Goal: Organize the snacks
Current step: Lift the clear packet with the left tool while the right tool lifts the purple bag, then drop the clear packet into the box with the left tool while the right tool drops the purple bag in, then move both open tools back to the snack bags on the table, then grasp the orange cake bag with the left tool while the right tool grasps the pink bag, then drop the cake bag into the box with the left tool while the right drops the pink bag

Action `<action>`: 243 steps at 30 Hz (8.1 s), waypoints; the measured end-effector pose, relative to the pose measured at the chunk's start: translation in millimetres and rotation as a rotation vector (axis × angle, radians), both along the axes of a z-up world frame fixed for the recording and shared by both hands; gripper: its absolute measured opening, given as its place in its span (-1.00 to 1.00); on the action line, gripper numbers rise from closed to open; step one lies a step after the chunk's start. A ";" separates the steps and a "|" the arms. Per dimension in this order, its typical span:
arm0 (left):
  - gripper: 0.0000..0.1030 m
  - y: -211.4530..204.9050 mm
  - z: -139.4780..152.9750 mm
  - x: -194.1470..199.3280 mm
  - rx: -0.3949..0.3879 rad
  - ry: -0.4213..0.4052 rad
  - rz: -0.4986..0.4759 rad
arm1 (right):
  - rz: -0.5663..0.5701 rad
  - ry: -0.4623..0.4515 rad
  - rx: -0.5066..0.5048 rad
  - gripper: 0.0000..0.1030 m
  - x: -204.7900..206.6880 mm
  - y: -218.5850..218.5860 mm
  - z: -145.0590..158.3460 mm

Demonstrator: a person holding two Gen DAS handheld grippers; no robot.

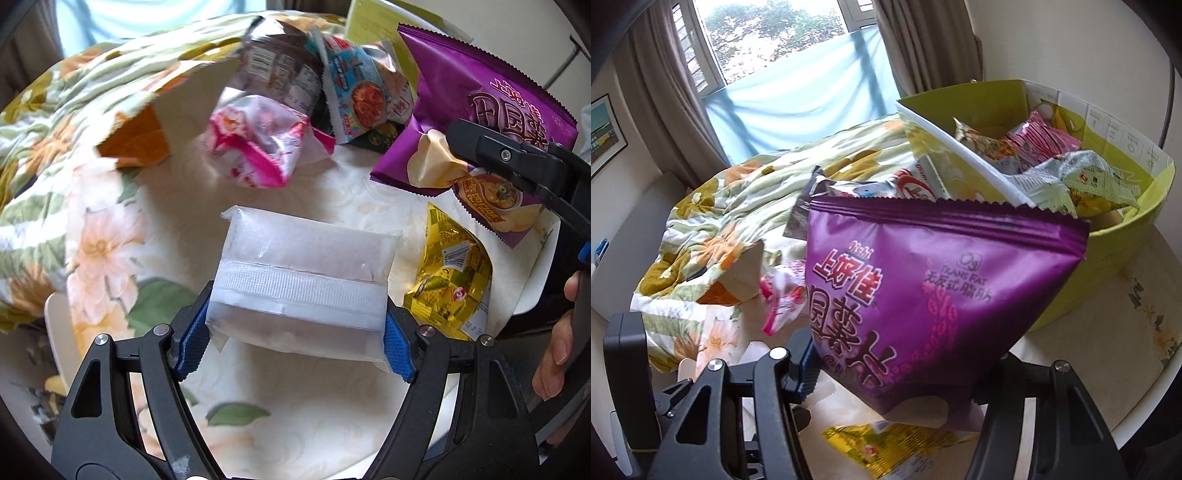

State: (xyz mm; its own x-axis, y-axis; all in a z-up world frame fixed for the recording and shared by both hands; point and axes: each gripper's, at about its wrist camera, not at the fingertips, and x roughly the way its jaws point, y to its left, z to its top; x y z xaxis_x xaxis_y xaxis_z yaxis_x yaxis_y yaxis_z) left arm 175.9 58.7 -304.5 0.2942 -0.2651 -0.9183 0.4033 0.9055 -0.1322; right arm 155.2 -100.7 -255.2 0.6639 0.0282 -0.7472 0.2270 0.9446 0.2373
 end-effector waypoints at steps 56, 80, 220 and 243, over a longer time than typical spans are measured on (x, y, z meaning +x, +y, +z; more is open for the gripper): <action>0.99 -317.0 111.7 27.1 -0.032 -0.106 0.115 | 0.141 -0.010 0.034 0.10 24.7 -320.9 115.6; 0.99 -232.1 134.3 6.2 0.016 -0.117 0.230 | 0.402 0.159 0.189 0.99 75.6 -239.2 69.7; 0.03 105.4 66.6 124.5 -0.145 -0.027 0.035 | 0.506 0.175 -0.135 -0.04 110.2 103.9 -18.4; 0.03 -84.3 236.2 111.4 -0.244 -0.258 -0.053 | 0.399 -0.073 -0.143 -0.04 73.5 -82.5 160.3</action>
